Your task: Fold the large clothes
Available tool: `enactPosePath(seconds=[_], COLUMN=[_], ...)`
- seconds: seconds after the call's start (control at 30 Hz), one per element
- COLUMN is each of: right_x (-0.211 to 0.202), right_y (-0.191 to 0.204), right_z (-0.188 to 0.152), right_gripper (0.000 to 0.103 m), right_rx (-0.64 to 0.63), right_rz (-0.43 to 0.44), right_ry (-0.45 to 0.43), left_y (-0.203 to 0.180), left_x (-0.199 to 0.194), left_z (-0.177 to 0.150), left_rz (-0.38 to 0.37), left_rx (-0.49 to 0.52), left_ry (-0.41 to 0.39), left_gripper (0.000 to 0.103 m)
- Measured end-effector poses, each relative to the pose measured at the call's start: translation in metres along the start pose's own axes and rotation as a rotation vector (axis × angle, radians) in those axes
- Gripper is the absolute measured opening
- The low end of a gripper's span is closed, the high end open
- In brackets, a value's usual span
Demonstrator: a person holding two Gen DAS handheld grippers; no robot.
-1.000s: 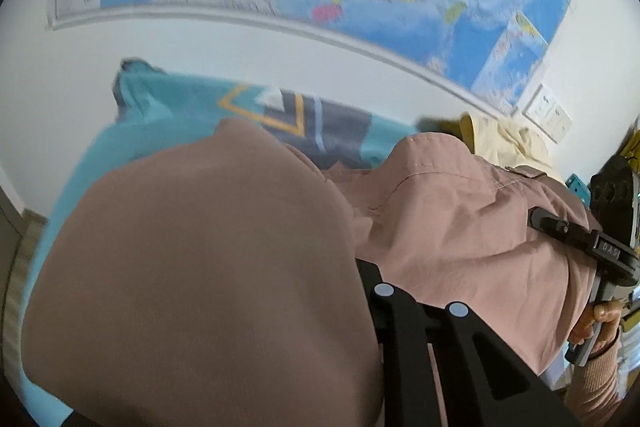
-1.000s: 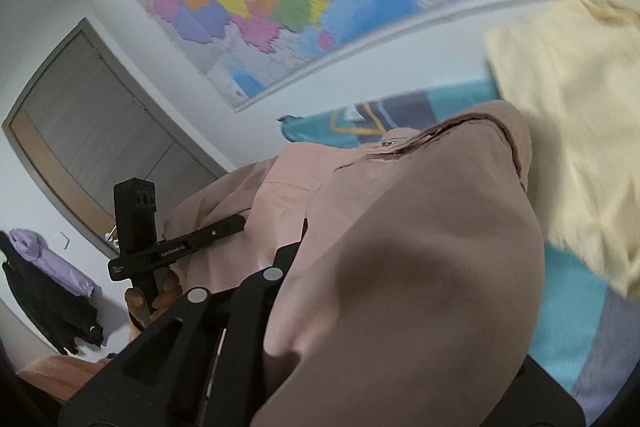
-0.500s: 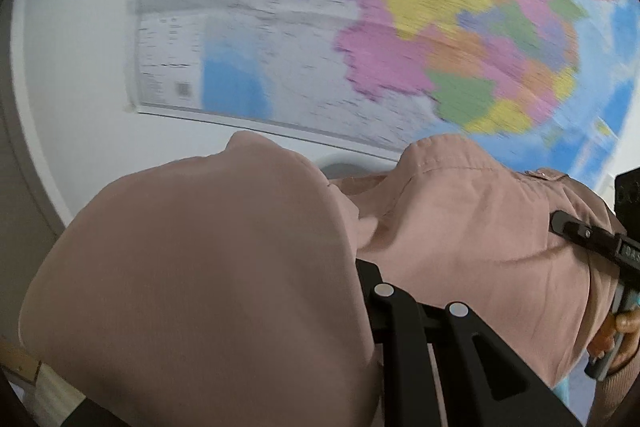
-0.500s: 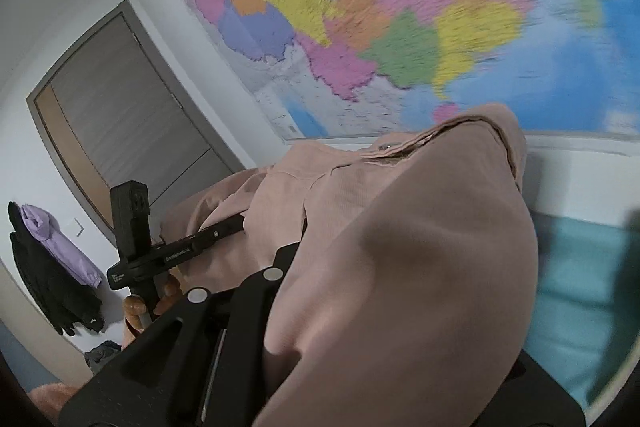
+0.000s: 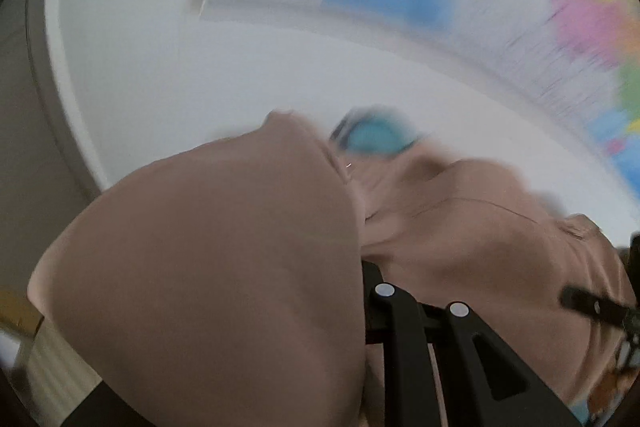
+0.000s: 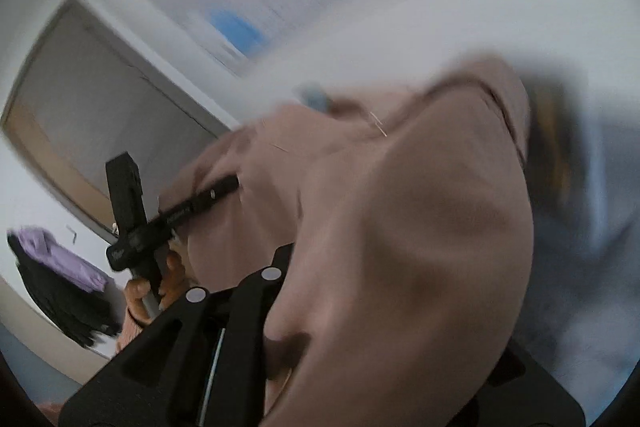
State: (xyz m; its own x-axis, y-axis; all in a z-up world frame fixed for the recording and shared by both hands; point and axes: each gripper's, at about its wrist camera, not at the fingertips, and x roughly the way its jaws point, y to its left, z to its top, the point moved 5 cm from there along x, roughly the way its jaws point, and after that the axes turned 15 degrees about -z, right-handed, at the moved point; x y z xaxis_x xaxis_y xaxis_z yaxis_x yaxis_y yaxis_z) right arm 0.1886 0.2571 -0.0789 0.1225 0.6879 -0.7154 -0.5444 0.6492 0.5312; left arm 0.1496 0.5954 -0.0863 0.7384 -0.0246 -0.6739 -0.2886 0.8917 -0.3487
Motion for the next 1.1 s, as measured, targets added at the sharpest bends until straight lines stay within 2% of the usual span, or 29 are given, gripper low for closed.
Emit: enactPosePath(seconds=[0.03,0.1,0.13,0.17,0.2,0.23,0.33,0.43,0.53,0.6,0.67,0.7,0.73,0.8,0.87,0.93,1.03,1.1], right_x=[0.004,-0.003,-0.01,-0.016,-0.023,-0.024,-0.02,-0.023,-0.026,-0.012,-0.001,0.003,0.003,-0.007,-0.019,-0.03,-0.044,-0.048], right_y=[-0.011,-0.02,-0.023,-0.025,-0.029,-0.031,-0.032,-0.009,0.006,0.001,-0.015,-0.027,-0.033,-0.04,-0.043,-0.043,-0.049,-0.052], right_z=[-0.006,-0.01,-0.01,-0.011,-0.01,-0.009,-0.008,0.001,0.005,0.001,-0.004,-0.008,-0.009,-0.012,-0.01,-0.006,-0.002,-0.001], right_gripper=[0.023,0.032,0.05,0.058,0.059,0.057,0.012,0.009,0.009,0.009,0.012,0.014,0.026,0.028,0.046,0.055,0.055,0.043], right_rx=[0.035,0.05,0.051,0.048,0.047,0.05,0.057,0.014,-0.015,-0.024,0.035,0.079,0.099,0.104,0.092,0.1,0.115,0.099], right_rz=[0.009,0.023,0.025,0.03,0.034,0.045,0.075,0.105,0.108,0.067,0.042,0.054,0.05,0.044,0.005,-0.006,-0.026,-0.048], right_ry=[0.007,0.002,-0.011,-0.02,-0.028,-0.02,0.02,-0.024,-0.055,-0.021,0.02,0.045,0.051,0.034,0.01,-0.021,-0.063,-0.069], left_y=[0.015,0.027,0.03,0.032,0.033,0.033,0.034,0.035,0.039,0.046,0.054,0.053,0.053,0.055,0.054,0.05,0.041,0.036], left_x=[0.011,0.013,0.012,0.01,0.009,0.008,0.006,-0.001,-0.006,-0.005,0.0,0.001,0.006,0.009,0.006,0.001,-0.013,-0.029], left_z=[-0.008,-0.011,-0.011,-0.01,-0.008,-0.007,-0.003,0.004,0.007,0.005,-0.001,-0.005,-0.009,-0.018,-0.022,-0.025,-0.034,-0.042], left_rz=[-0.001,-0.046,-0.054,-0.059,-0.062,-0.066,-0.062,-0.055,-0.035,-0.008,-0.013,-0.005,0.002,0.02,0.013,0.011,0.05,0.084], left_rx=[-0.048,-0.095,-0.104,-0.105,-0.107,-0.105,-0.094,-0.096,-0.099,-0.114,-0.149,-0.145,-0.129,-0.121,-0.113,-0.097,-0.014,0.036], left_ry=[0.022,0.012,0.009,0.01,0.009,0.008,0.005,-0.014,-0.041,-0.039,-0.025,-0.005,0.026,0.05,0.054,0.06,0.074,0.074], left_gripper=[0.022,0.025,0.025,0.025,0.025,0.023,0.019,0.015,0.014,0.014,0.017,0.027,0.039,0.045,0.054,0.065,0.078,0.079])
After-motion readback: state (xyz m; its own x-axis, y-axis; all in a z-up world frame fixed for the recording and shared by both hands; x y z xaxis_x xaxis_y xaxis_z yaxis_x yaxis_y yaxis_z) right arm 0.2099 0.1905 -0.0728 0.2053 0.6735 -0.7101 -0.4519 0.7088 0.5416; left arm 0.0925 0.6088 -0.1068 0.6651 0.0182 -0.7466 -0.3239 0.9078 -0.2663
